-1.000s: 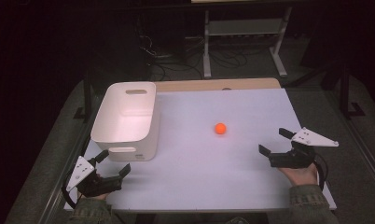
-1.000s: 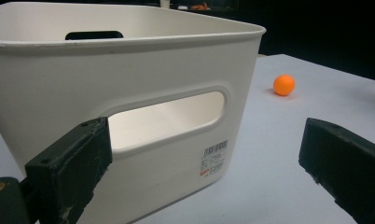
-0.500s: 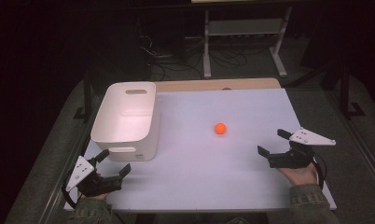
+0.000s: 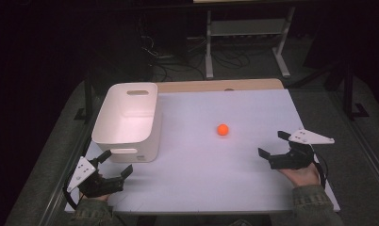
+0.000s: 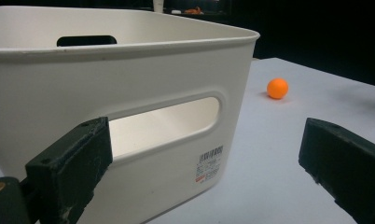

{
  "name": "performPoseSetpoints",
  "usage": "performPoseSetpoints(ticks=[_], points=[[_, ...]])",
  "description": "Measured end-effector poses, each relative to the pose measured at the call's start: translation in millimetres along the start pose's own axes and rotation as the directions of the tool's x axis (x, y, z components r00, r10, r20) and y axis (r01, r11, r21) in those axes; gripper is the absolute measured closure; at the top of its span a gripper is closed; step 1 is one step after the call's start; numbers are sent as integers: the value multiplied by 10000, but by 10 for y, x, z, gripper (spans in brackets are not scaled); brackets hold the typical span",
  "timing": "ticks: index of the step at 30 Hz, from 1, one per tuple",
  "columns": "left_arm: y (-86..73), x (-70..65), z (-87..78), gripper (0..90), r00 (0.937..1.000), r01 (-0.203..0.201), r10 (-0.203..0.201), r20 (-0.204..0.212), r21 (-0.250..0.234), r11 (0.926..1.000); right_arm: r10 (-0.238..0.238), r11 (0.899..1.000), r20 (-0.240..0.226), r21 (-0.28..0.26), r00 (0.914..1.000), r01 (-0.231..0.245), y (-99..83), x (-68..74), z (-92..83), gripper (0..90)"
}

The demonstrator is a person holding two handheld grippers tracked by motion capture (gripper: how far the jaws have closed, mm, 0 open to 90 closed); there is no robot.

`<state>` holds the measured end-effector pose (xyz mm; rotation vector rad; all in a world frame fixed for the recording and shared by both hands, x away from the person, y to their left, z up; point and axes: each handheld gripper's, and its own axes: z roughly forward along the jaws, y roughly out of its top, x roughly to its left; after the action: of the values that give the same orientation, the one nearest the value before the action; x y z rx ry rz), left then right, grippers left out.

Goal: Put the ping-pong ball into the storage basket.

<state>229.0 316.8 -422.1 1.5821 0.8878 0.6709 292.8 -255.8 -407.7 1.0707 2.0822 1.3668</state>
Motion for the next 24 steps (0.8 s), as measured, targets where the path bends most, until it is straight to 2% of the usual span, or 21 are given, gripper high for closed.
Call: performPoseSetpoints(ticks=[1, 5, 14, 24], points=[[0, -3, 4, 22, 10000, 0, 0, 20, -11, 10000, -43, 9998, -141, 176, 9999, 45, 19, -2, 22, 0], [0, -3, 2, 23, 10000, 0, 0, 71, -44, 10000, -139, 9994, -281, 312, 9995, 148, 62, 1, 51, 0], [2, -1, 0, 23, 9996, 59, -56, 261, -131, 9999, -411, 9972, -413, 607, 9983, 436, 173, -17, 89, 0], [2, 4, 3, 23, 9989, 101, -94, 469, -146, 9998, -573, 9955, -630, 725, 9964, 618, 319, -40, 96, 0]])
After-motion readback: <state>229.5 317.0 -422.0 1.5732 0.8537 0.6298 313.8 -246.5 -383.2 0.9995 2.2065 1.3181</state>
